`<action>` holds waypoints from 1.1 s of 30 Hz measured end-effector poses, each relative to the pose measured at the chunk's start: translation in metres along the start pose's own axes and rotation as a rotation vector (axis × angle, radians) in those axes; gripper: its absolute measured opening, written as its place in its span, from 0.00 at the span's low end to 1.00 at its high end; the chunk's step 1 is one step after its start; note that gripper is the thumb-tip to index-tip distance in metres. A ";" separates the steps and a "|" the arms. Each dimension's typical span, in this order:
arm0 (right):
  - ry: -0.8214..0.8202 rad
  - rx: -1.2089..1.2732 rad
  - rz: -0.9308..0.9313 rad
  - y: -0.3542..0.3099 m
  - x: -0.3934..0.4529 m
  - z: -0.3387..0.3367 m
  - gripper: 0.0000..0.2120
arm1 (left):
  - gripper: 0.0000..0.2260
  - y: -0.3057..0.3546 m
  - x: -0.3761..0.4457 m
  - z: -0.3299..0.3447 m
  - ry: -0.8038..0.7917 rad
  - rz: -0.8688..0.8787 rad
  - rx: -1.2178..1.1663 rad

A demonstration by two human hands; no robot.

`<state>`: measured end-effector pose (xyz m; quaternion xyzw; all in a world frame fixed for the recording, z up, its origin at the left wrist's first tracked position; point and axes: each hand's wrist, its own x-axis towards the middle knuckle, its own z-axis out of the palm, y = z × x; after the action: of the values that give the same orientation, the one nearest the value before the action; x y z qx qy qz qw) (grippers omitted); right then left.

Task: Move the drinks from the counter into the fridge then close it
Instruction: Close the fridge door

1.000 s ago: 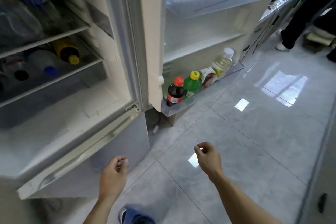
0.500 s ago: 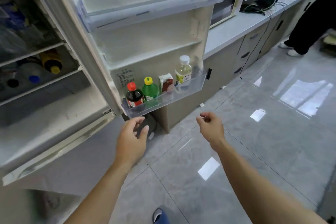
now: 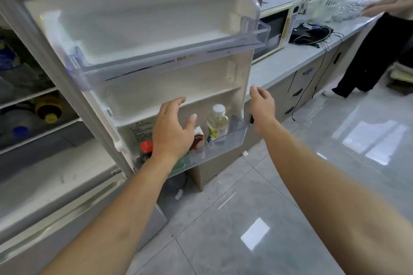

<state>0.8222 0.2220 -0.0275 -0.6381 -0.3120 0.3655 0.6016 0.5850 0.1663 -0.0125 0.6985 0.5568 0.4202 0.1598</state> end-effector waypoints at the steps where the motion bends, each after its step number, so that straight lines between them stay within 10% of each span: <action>1: -0.023 0.023 0.024 -0.004 0.009 0.002 0.13 | 0.24 -0.001 0.003 0.008 -0.037 0.001 0.077; 6: -0.157 0.040 0.137 -0.017 0.064 0.007 0.28 | 0.32 -0.003 0.002 0.040 -0.122 -0.011 0.390; 18: -0.523 0.066 0.195 -0.057 0.128 0.009 0.40 | 0.31 0.088 -0.058 0.079 0.088 -0.089 0.250; 24: -0.555 0.109 0.010 -0.037 0.090 -0.045 0.21 | 0.24 0.146 -0.082 0.121 0.159 0.014 0.096; 33: -1.074 0.095 -0.236 -0.019 0.005 -0.118 0.27 | 0.21 0.174 -0.157 0.152 0.294 0.068 -0.071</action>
<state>0.9254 0.1641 -0.0085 -0.2947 -0.6276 0.5835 0.4229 0.8085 0.0036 -0.0470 0.6418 0.5349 0.5427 0.0866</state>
